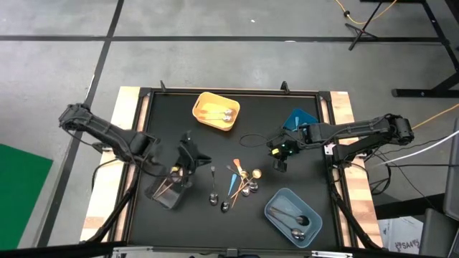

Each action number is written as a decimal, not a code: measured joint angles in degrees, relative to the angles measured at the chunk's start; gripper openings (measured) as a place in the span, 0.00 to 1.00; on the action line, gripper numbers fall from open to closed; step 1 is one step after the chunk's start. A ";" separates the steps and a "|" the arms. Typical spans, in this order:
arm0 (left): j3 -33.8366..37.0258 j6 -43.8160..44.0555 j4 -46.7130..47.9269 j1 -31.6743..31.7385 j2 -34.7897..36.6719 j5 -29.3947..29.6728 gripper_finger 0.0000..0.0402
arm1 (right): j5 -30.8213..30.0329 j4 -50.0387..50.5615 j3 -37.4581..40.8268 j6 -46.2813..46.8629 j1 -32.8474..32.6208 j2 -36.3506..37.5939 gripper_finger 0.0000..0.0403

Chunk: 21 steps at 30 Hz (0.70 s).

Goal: Sort silverware by color (type)
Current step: Put the black spoon into the light blue bin

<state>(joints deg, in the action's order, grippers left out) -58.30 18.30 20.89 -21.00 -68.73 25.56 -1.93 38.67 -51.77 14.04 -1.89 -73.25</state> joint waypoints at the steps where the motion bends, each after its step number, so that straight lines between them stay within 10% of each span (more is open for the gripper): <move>1: 0.00 -0.30 -0.64 0.67 0.00 -0.84 0.10 | 0.00 -0.01 0.00 0.00 0.00 0.00 0.17; 21: 0.00 -16.36 -12.88 10.64 -13.01 -18.33 0.33 | 0.02 -0.21 0.00 0.63 0.04 0.00 0.17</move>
<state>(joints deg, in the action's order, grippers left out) -58.30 1.94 8.01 -10.36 -81.74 7.23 -1.91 38.46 -51.77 14.68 -1.85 -73.25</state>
